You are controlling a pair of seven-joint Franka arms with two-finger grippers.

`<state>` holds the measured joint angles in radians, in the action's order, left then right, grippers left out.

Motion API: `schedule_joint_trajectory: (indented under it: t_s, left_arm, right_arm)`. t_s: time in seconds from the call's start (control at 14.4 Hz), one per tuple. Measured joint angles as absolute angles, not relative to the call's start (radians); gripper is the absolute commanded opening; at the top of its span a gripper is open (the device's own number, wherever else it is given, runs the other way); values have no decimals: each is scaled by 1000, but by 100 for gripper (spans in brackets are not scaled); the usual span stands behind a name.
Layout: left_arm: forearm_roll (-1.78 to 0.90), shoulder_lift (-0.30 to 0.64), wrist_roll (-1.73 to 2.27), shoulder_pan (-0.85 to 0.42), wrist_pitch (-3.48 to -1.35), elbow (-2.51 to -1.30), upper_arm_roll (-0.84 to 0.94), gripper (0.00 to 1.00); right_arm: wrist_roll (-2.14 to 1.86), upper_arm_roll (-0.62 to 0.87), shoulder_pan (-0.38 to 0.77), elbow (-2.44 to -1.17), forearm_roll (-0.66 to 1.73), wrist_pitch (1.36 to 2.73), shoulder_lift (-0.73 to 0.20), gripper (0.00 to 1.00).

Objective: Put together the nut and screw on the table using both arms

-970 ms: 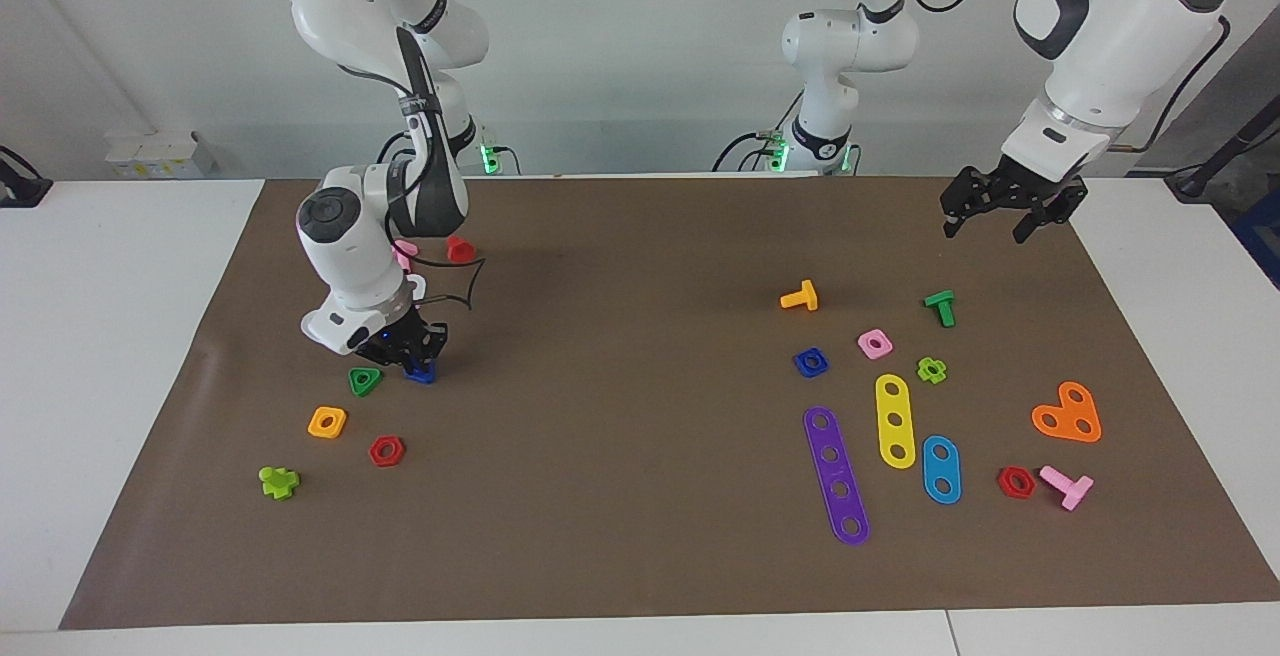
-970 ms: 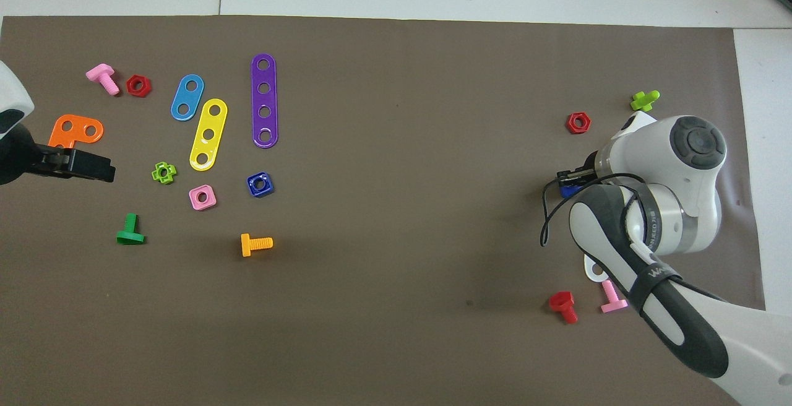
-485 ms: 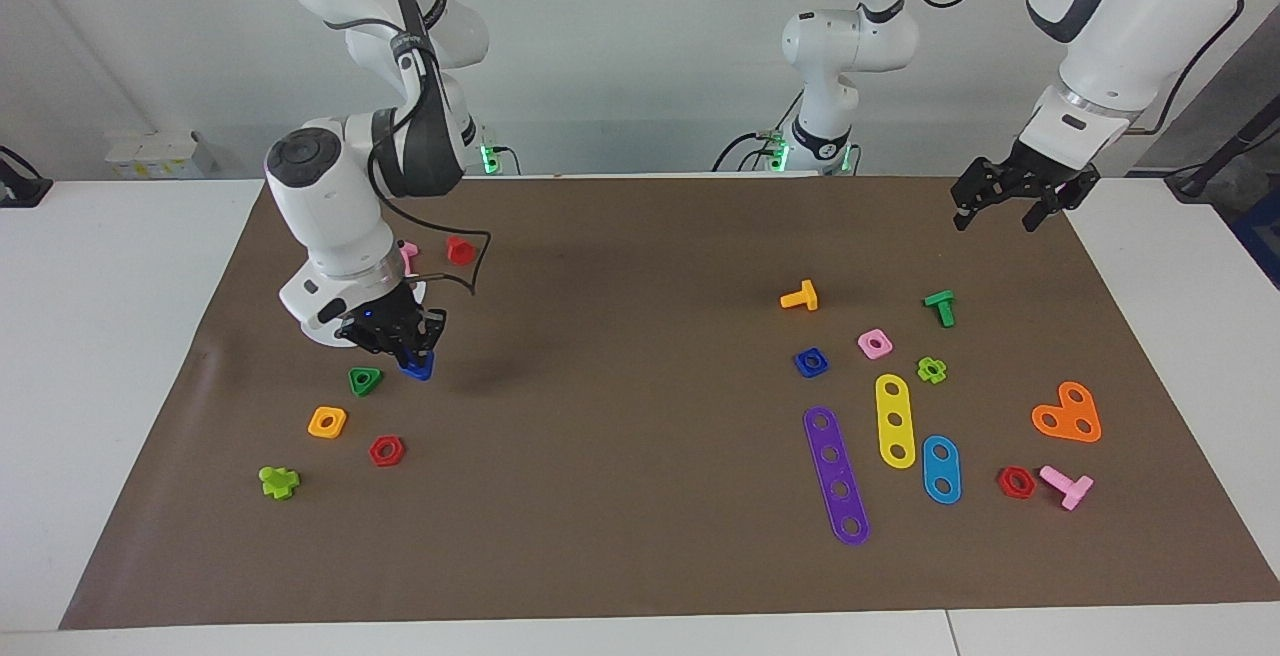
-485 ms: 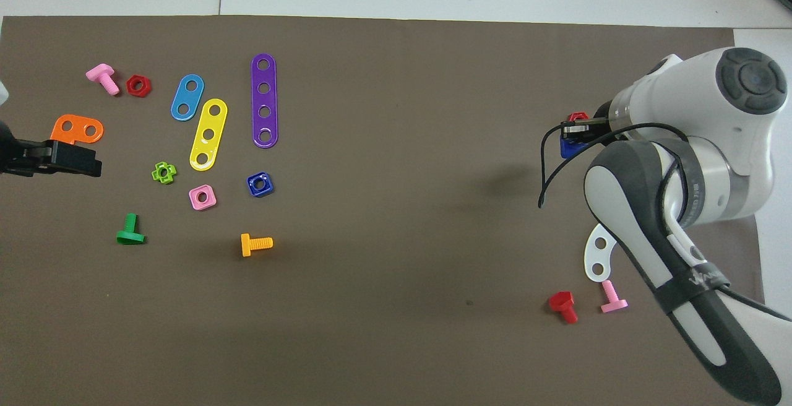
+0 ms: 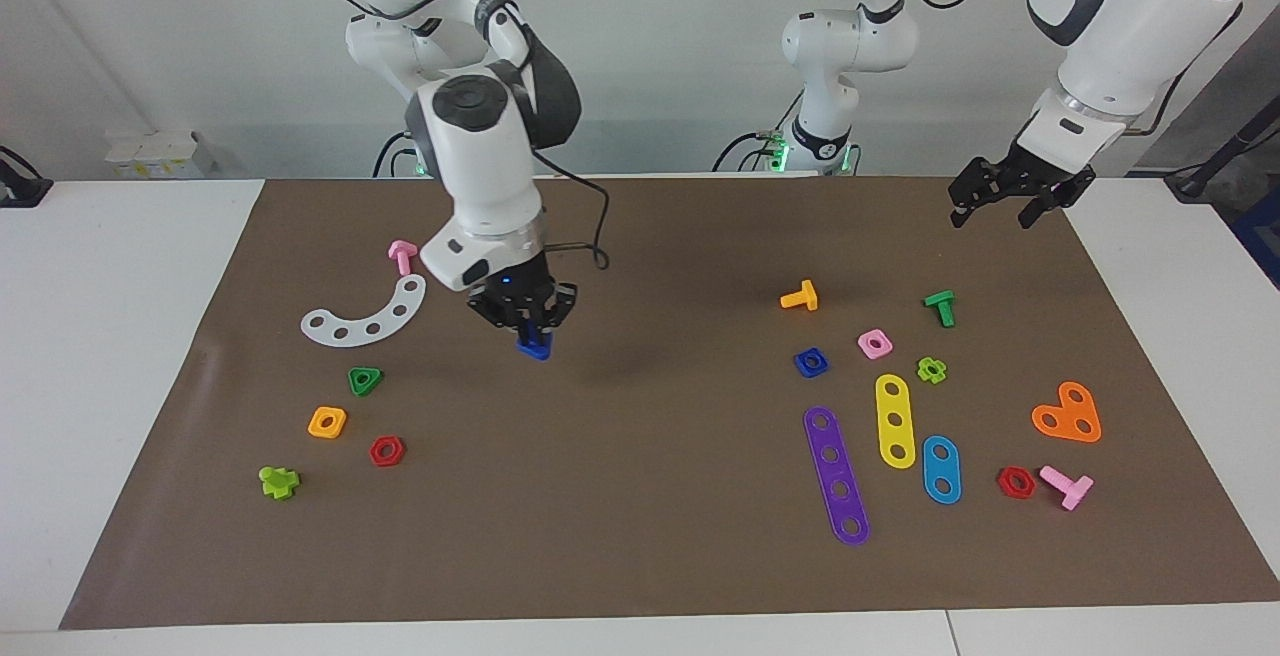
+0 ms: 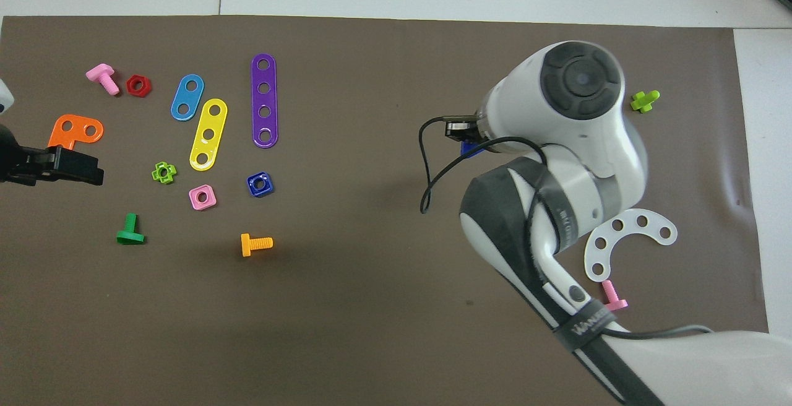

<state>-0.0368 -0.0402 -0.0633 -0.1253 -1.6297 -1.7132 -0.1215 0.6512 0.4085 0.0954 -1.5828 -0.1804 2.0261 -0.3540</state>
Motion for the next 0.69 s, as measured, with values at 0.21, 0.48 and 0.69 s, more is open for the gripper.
schedule_joint_trajectory:
  t_s: [0.21, 0.48, 0.69]
  left_arm:
    - [-37, -40, -63, -125, -1633, -1728, -122, 100]
    - [-37, -41, -58, -126, -1641, -1734, -121, 100]
    - [-37, -40, -14, -129, -1692, -1749, -113, 100]
  right_arm:
    - [830, 505, 104, -1542, -313, 2083, -445, 0]
    - [955, 535, 139, -1534, -424, 2127, -530, 0]
    - [1061, 549, 179, -1535, -513, 2168, -600, 0]
